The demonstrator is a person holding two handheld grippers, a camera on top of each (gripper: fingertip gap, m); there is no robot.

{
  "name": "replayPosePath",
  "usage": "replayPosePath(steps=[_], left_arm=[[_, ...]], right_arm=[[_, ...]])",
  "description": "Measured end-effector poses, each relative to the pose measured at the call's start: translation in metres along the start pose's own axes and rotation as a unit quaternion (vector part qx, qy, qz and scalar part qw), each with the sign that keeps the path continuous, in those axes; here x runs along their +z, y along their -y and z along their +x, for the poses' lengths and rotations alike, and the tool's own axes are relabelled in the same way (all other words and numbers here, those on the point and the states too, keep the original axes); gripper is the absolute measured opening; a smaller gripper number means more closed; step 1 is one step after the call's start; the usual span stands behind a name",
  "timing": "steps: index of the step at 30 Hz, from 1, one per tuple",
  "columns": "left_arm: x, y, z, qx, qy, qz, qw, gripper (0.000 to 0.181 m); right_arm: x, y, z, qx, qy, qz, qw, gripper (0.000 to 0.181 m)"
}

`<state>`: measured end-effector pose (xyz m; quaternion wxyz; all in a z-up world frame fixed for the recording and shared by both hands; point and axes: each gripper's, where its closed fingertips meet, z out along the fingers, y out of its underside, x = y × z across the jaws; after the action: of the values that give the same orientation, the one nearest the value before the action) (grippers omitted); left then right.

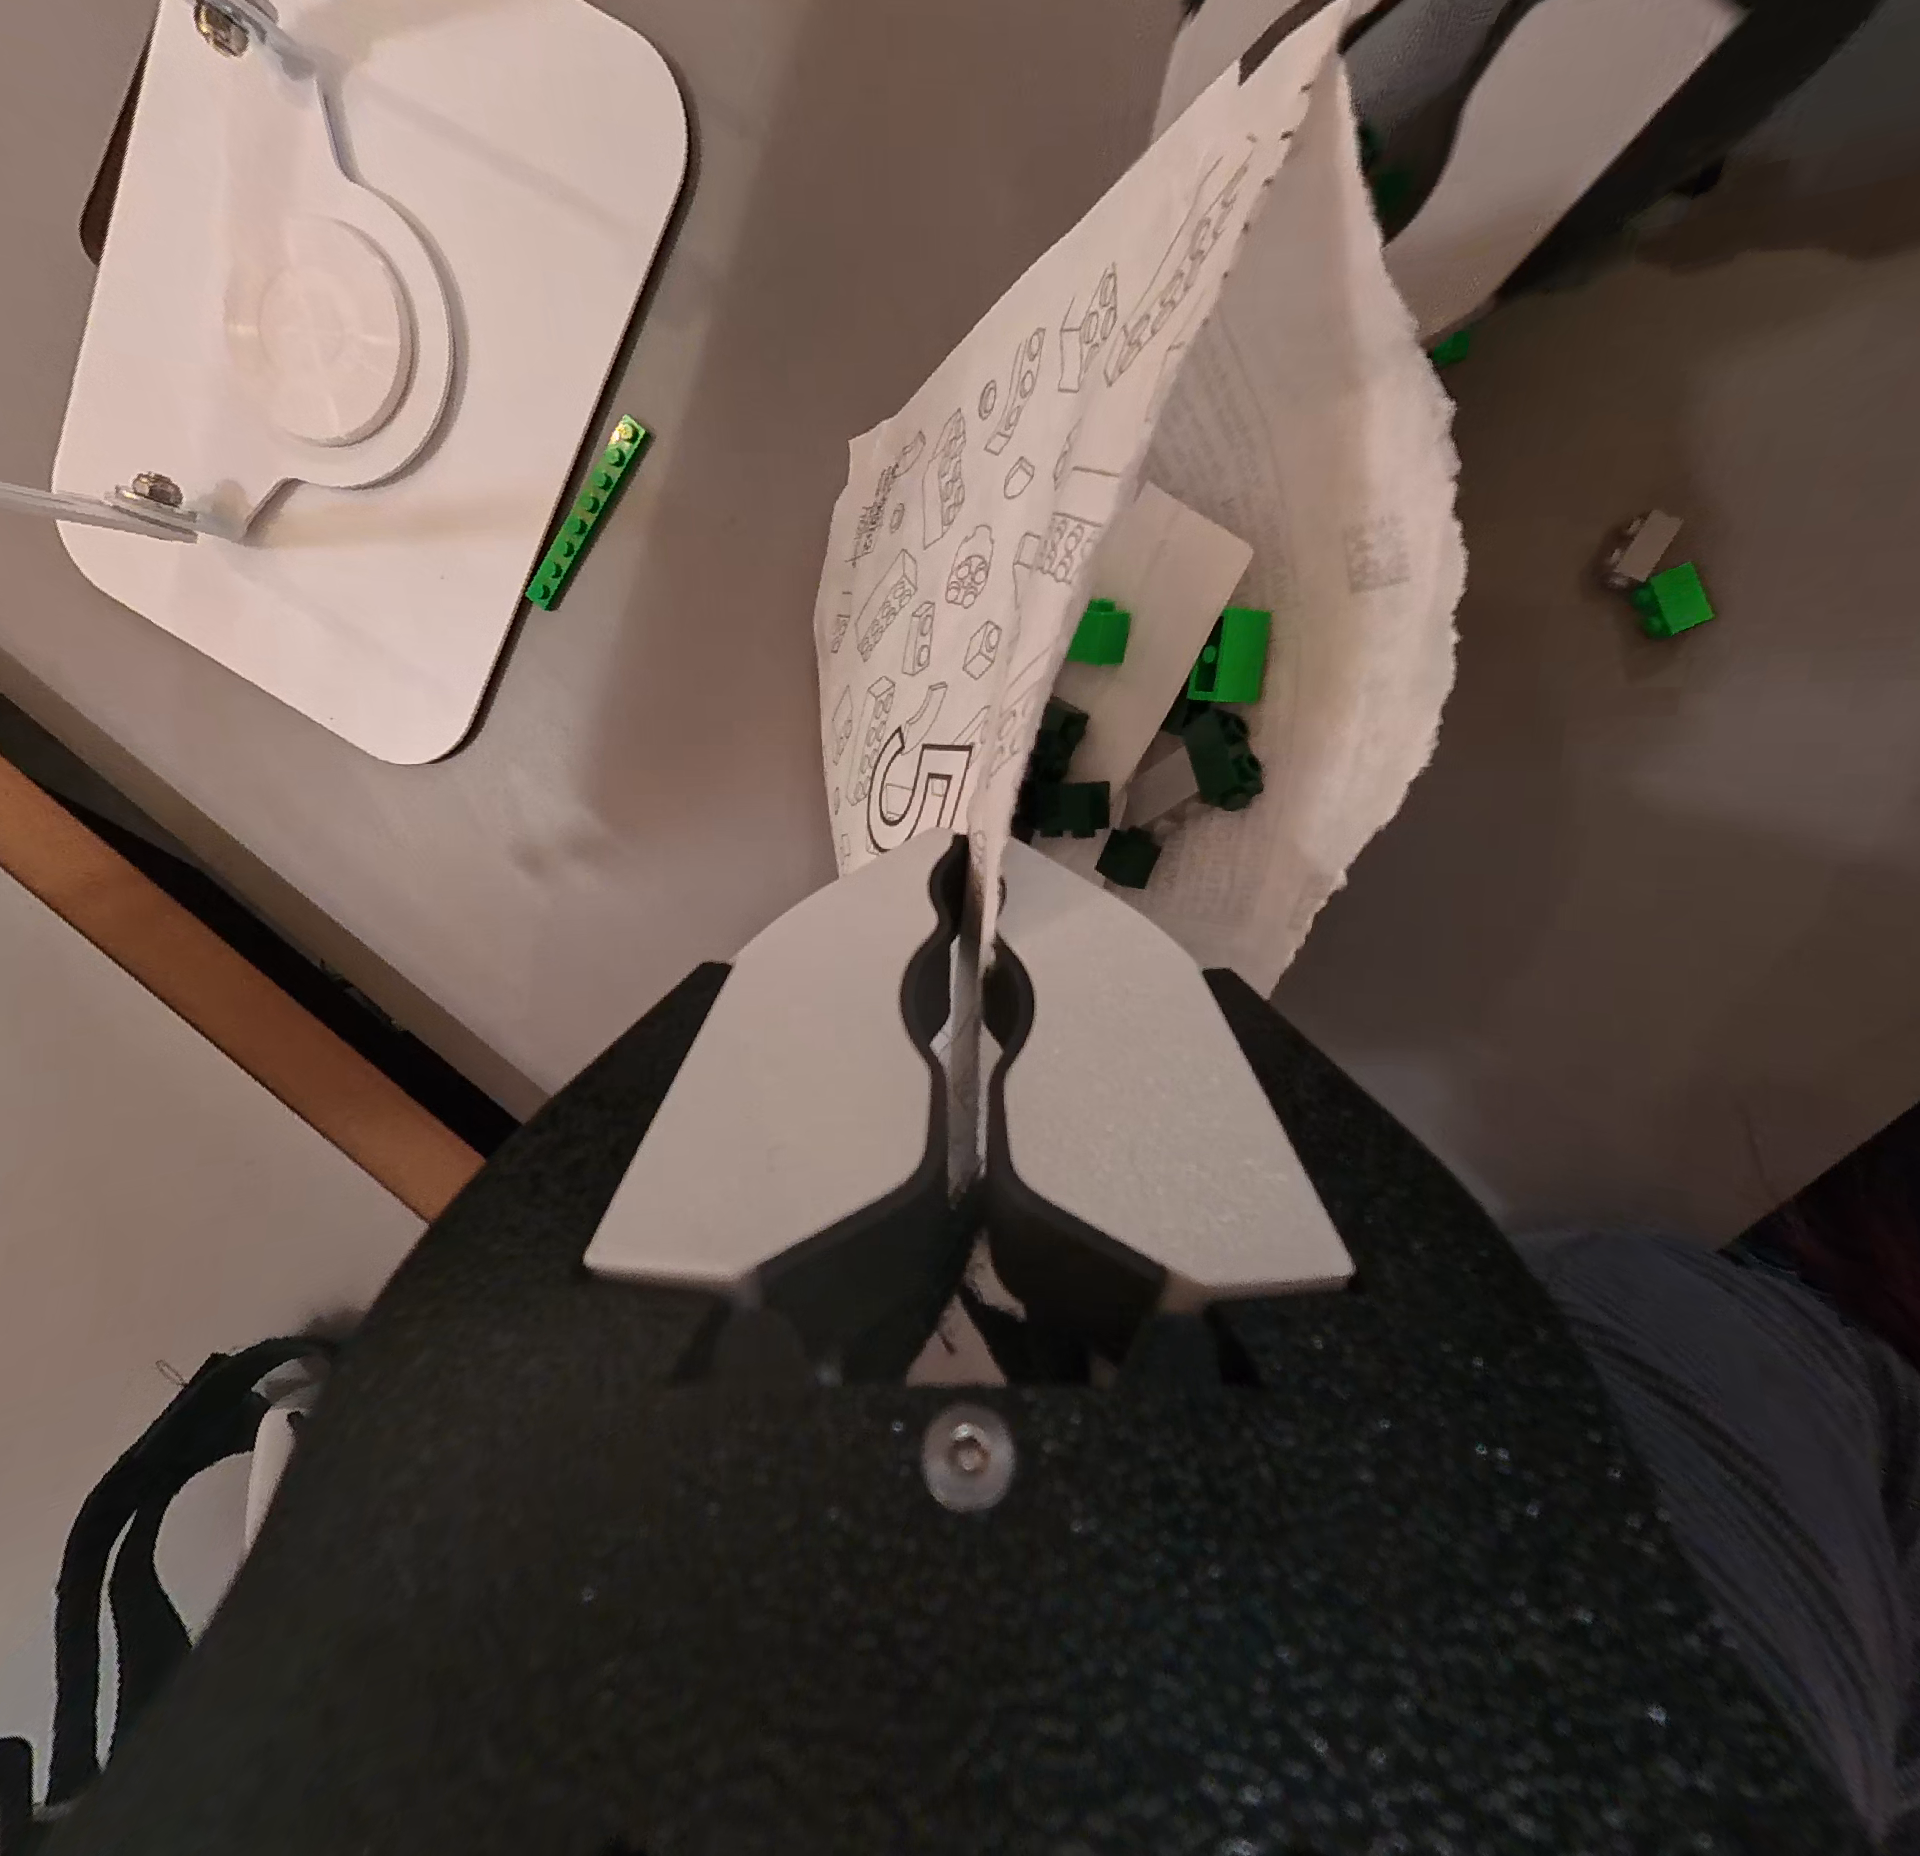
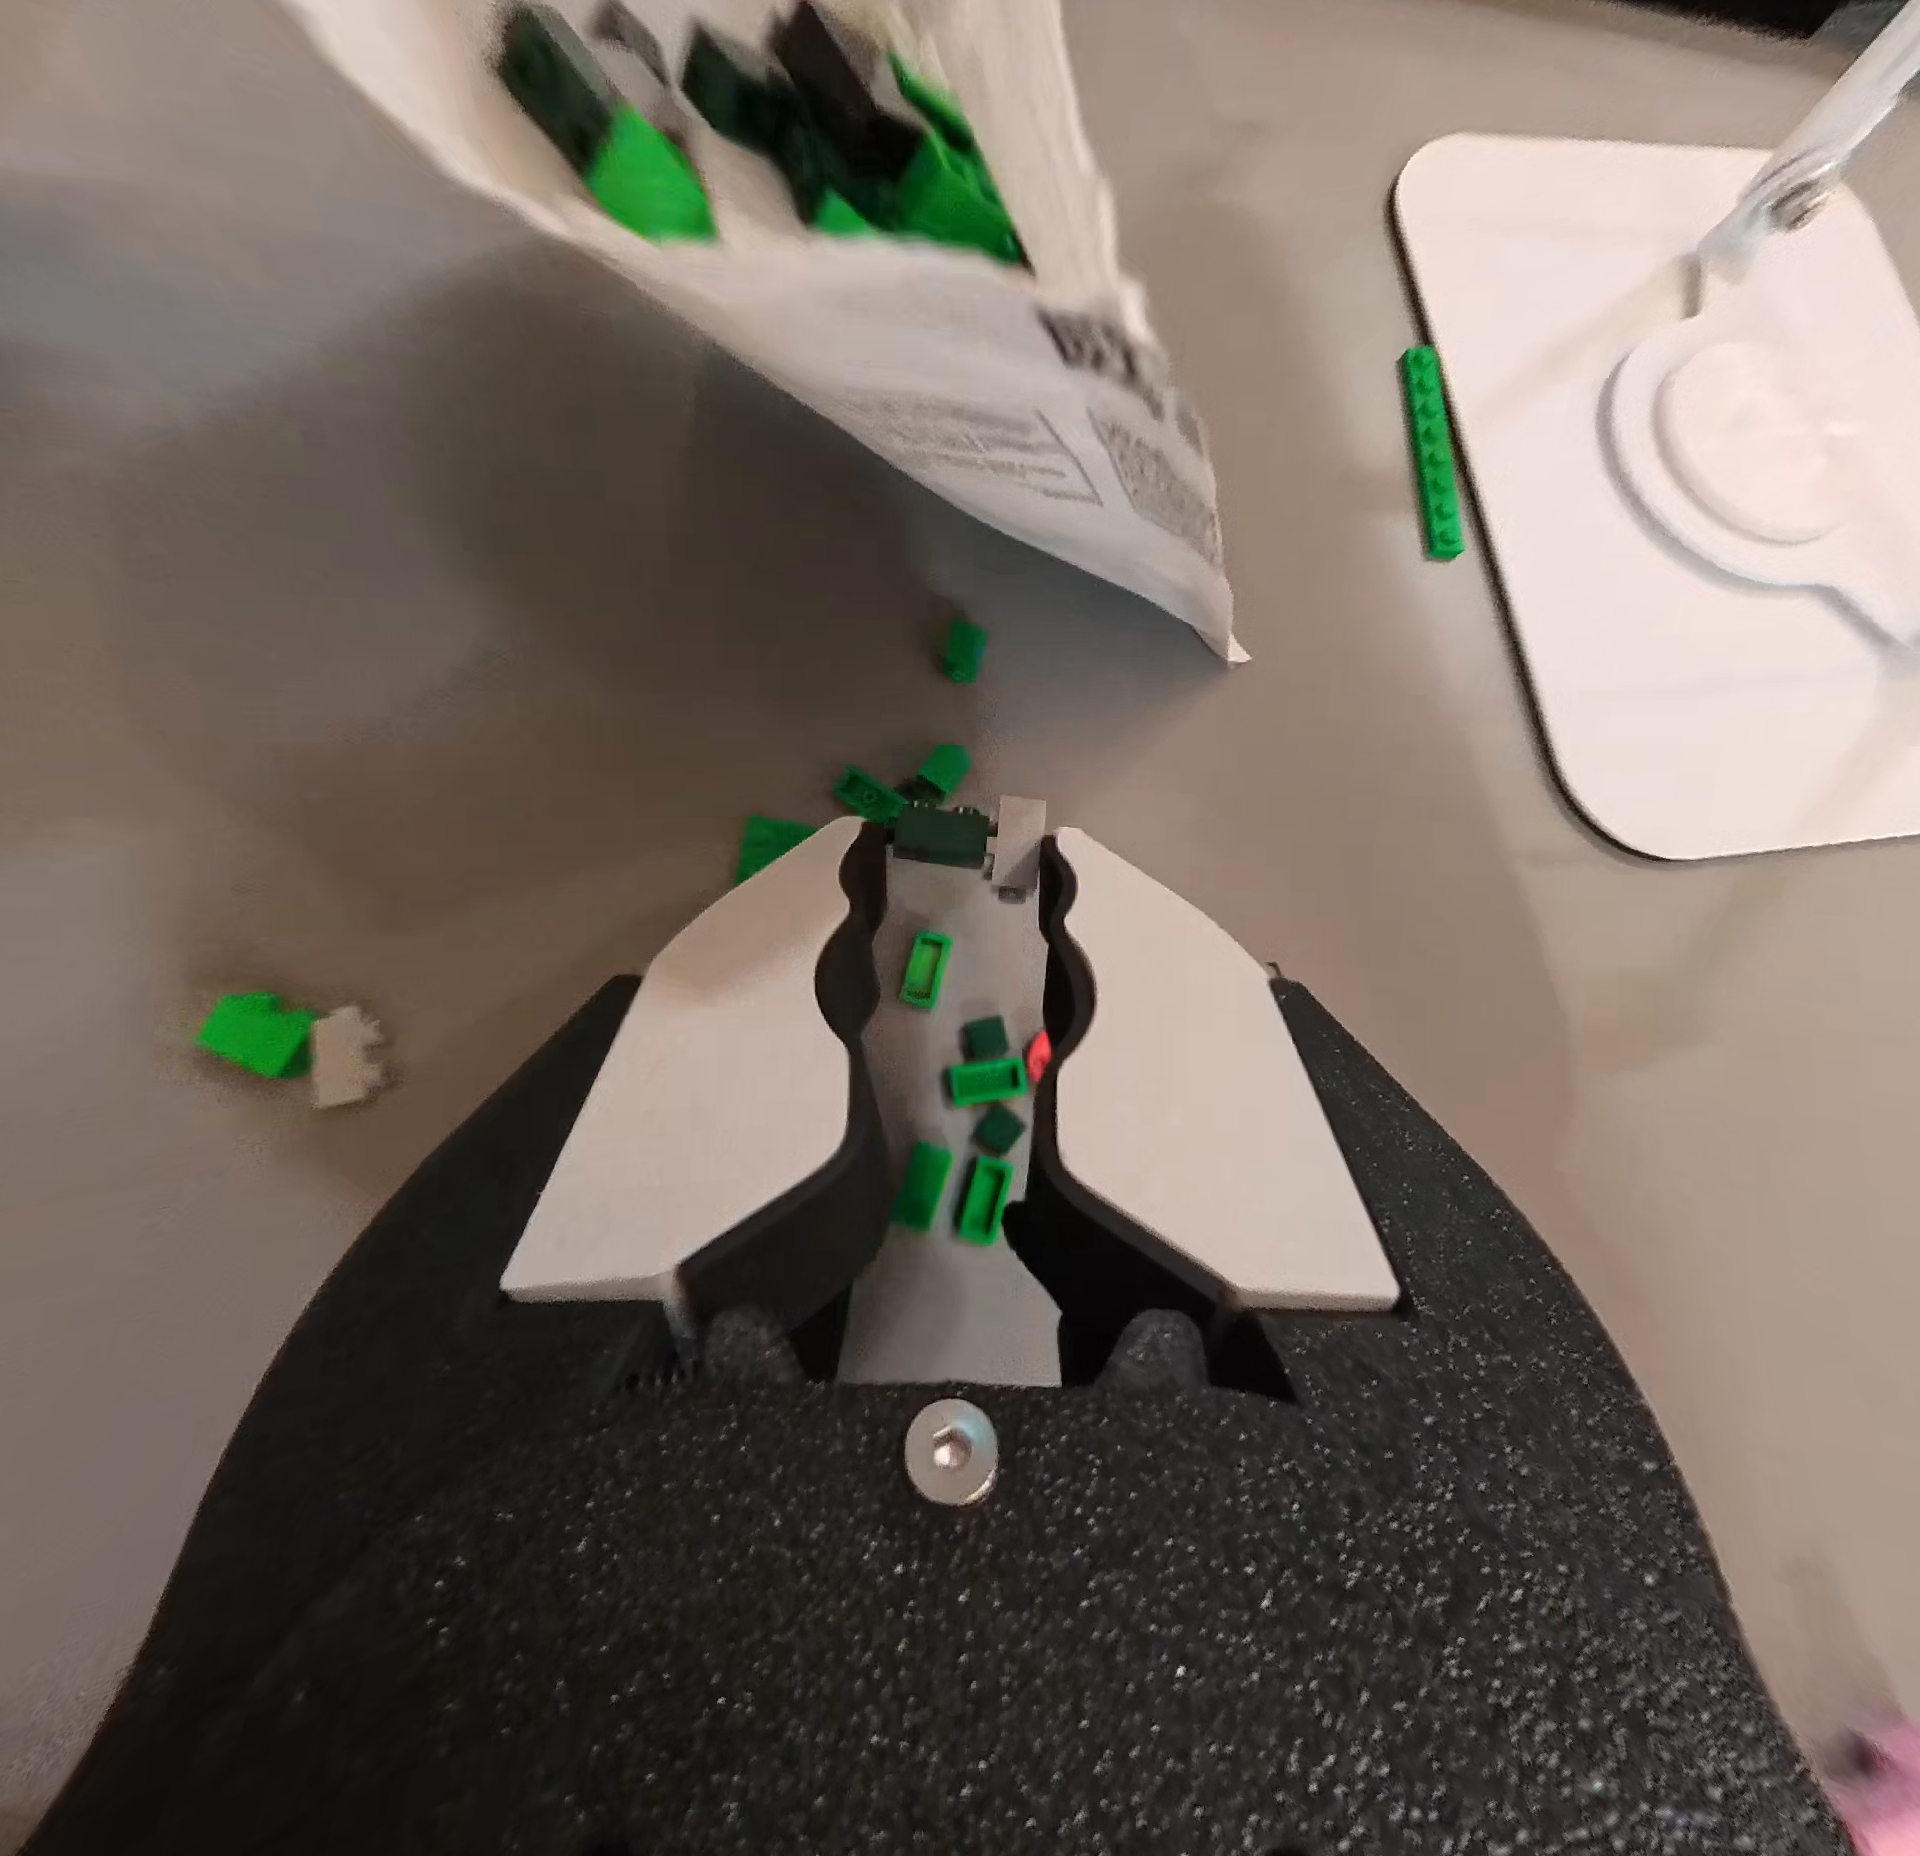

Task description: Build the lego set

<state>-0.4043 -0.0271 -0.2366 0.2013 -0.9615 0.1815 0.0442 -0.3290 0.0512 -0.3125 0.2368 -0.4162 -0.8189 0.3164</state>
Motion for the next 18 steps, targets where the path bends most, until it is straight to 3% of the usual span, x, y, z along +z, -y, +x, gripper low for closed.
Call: replayPosePath(steps=[3, 7, 11, 14, 18], left_arm=[[0.000, 0.000, -0.001, -0.001, 0.001, 0.001, 1.000, 0.000], [0.000, 0.001, -0.001, 0.000, 0.002, 0.000, 1.000, 0.000], [0.002, 0.002, 0.001, 0.007, 0.002, -0.006, 1.000, 0.000], [0.002, 0.003, 0.002, 0.009, 0.004, -0.007, 1.000, 0.000], [0.002, 0.002, 0.001, 0.005, 0.003, -0.005, 1.000, 0.000]], right_arm=[[-0.035, 0.021, -0.009, -0.007, -0.016, 0.033, 0.999, 0.027], [-0.075, 0.080, -0.030, -0.008, -0.007, 0.119, 0.993, 0.027], [-0.060, 0.110, -0.027, -0.061, -0.057, 0.086, 0.993, 0.027], [-0.040, 0.112, -0.023, -0.096, -0.080, 0.040, 0.991, 0.029], [-0.034, 0.113, -0.025, -0.119, -0.097, 0.031, 0.988, 0.038]])
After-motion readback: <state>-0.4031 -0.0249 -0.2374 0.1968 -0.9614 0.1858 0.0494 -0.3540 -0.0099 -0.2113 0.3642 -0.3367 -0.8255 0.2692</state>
